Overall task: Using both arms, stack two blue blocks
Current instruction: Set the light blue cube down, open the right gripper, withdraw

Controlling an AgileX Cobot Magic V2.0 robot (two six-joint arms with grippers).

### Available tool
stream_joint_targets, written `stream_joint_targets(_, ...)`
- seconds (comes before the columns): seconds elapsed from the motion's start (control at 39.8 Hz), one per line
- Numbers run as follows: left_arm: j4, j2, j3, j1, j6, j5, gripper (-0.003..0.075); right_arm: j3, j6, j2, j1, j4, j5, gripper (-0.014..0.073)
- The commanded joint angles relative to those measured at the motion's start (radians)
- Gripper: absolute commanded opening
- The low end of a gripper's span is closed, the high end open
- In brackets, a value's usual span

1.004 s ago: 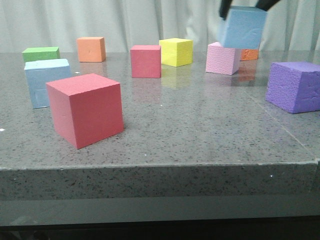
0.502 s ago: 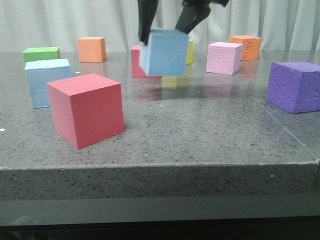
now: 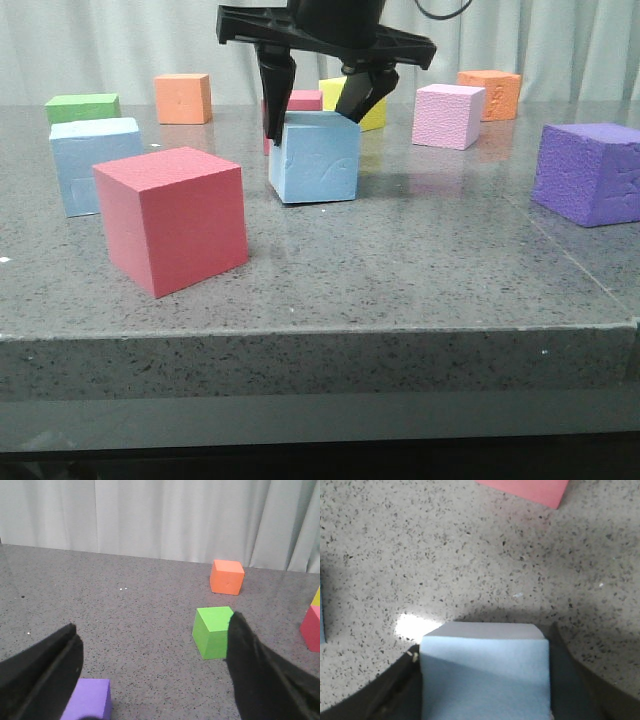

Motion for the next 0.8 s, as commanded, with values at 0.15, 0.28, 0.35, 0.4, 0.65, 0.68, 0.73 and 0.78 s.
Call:
stream_joint_targets(0.15,-0.01,0.005,-0.037,0.002,-0.002,-0.088,0.0563,-0.032,-0.001,-0.054,0.0,-0.007,-0.04,0.058)
stream_joint_targets(0.28,-0.01,0.005,-0.037,0.002,-0.002,-0.088,0.0563,-0.032,-0.001,-0.056,0.0,-0.007,-0.049,0.0605)
stream_joint_targets(0.35,-0.01,0.005,-0.037,0.002,-0.002,-0.088,0.0563,-0.044,-0.001,-0.059,0.0,-0.007,-0.044,0.0605)
stream_joint_targets(0.4,-0.01,0.005,-0.037,0.002,-0.002,-0.088,0.0563,-0.058,-0.001,-0.061,0.0,-0.007,-0.033,0.0603)
stream_joint_targets(0.65,-0.01,0.005,-0.037,0.002,-0.002,-0.088,0.0563,-0.081,-0.001,-0.09,0.0,-0.007,-0.028,0.0535)
stream_joint_targets(0.68,-0.01,0.005,-0.037,0.002,-0.002,-0.088,0.0563,-0.081,-0.001,-0.091,0.0,-0.007,-0.027,0.0496)
stream_joint_targets(0.73,-0.01,0.005,-0.037,0.002,-0.002,-0.088,0.0563,-0.081,-0.001,-0.091,0.0,-0.007,-0.026,0.0379)
stream_joint_targets(0.78,-0.01,0.005,-0.037,0.002,-0.002,-0.088,0.0563,-0.081,-0.001,-0.093,0.0,-0.003,-0.025,0.0263)
